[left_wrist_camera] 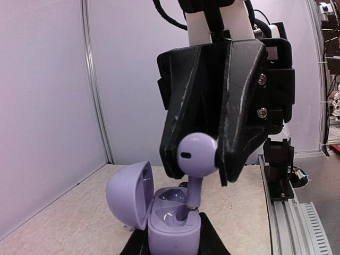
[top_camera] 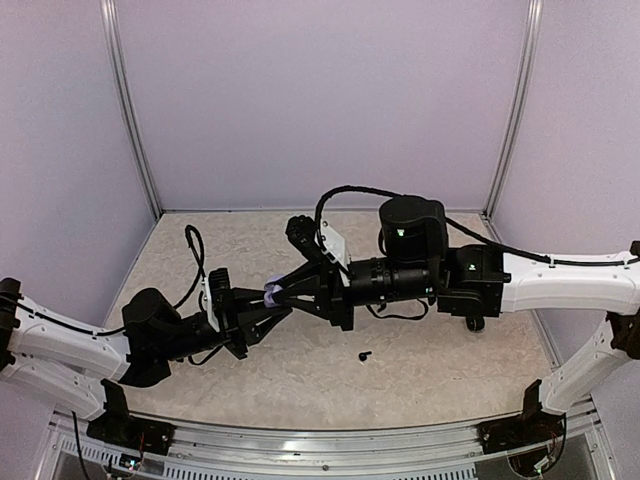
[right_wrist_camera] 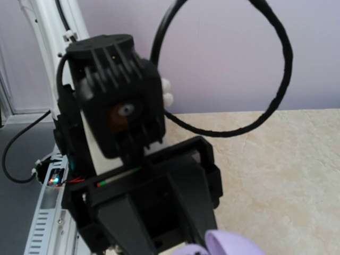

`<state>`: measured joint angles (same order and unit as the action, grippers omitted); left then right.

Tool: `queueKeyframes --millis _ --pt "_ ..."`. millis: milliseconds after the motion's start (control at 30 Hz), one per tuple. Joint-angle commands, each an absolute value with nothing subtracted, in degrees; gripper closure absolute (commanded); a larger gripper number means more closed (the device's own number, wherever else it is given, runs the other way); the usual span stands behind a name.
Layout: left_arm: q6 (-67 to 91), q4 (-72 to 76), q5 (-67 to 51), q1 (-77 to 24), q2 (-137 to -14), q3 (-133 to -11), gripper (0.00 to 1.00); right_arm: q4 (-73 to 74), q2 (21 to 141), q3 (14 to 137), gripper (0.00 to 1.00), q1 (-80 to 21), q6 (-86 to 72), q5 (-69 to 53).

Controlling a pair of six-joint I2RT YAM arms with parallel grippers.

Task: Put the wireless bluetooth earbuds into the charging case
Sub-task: Place the left earbud in the left side groove of the charging case.

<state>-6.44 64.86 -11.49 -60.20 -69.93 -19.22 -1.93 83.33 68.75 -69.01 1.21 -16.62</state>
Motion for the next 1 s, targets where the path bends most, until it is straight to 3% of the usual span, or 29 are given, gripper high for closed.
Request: queueKeyframes --millis 0,433,667,833,967 --pt "-5.95 67.99 -11.08 -60.46 -69.88 -19.83 1.00 -0.97 84.04 70.48 0.88 -69.70 0.30 -15.76" --pt "-5.88 68.42 -11.07 -60.37 -69.26 -19.18 1.00 1.17 85.10 71.37 0.88 -69.70 0.18 -13.05" --pt "-5.26 69.26 -10.84 -60.38 -69.64 -19.12 1.00 3.96 86.78 73.46 0.80 -69.74 0.13 -11.13" --pt "-3.95 70.89 -11.22 -59.88 -69.70 -18.40 1.00 4.45 86.80 74.26 0.66 -69.70 -1.47 -10.27" --pt "-3.67 71.05 -11.38 -59.53 -69.44 -17.96 1.00 4.29 86.22 74.02 0.62 -69.70 -1.16 -10.72"
